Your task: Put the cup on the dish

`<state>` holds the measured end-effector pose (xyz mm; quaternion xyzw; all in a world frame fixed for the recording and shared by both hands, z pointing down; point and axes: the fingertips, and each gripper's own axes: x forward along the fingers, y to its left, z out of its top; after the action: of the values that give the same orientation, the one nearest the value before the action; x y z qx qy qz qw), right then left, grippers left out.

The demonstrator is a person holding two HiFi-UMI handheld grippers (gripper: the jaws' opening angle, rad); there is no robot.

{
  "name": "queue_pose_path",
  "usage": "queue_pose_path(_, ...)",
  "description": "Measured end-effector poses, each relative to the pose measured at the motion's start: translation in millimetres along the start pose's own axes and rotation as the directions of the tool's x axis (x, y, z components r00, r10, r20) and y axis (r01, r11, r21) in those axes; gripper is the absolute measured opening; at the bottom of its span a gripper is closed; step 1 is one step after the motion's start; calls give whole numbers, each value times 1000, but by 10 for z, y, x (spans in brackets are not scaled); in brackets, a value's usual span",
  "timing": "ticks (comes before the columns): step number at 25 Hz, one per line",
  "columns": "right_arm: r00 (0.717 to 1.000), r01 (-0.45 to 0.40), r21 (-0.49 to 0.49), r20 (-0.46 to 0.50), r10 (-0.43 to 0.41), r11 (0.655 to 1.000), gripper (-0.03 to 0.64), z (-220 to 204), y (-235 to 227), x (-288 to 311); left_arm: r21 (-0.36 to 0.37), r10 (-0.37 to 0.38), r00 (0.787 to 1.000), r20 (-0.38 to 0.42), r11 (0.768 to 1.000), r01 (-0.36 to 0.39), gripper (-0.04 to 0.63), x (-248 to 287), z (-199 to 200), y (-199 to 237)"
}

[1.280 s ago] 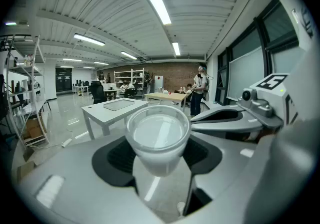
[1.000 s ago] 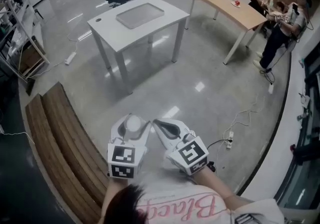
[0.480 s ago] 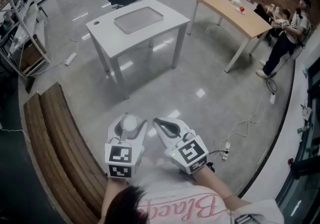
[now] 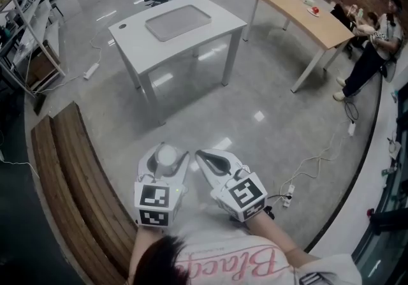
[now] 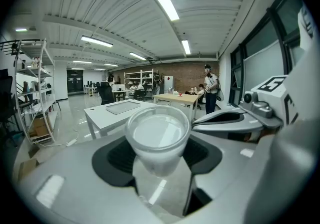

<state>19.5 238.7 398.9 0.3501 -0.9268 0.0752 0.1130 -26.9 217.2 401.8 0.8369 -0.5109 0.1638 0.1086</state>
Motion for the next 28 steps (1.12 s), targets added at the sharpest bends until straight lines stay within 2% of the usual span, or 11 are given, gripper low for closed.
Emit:
queue_pose_path(8, 1000, -3, -8, -11, 3, 1000, 2, 71, -351, 266, -6, -10, 1000, -2, 1000, 10, 262, 436, 187, 198)
queue_pose_path(13, 1000, 20, 12, -11, -20, 1000, 2, 182, -658, 545, 21, -45, 999, -18, 999, 46, 262, 789, 351, 369)
queue_pose_path(22, 998, 54, 42, -22, -53, 998, 2, 414, -1260, 1265, 74, -100, 995, -28, 992, 101, 262, 1519, 743, 889)
queue_pose_path(28, 997, 80, 67, 19, -81, 995, 2, 713, -1724, 1818, 88, -115, 993, -32, 989, 118, 262, 1964, 943, 1288)
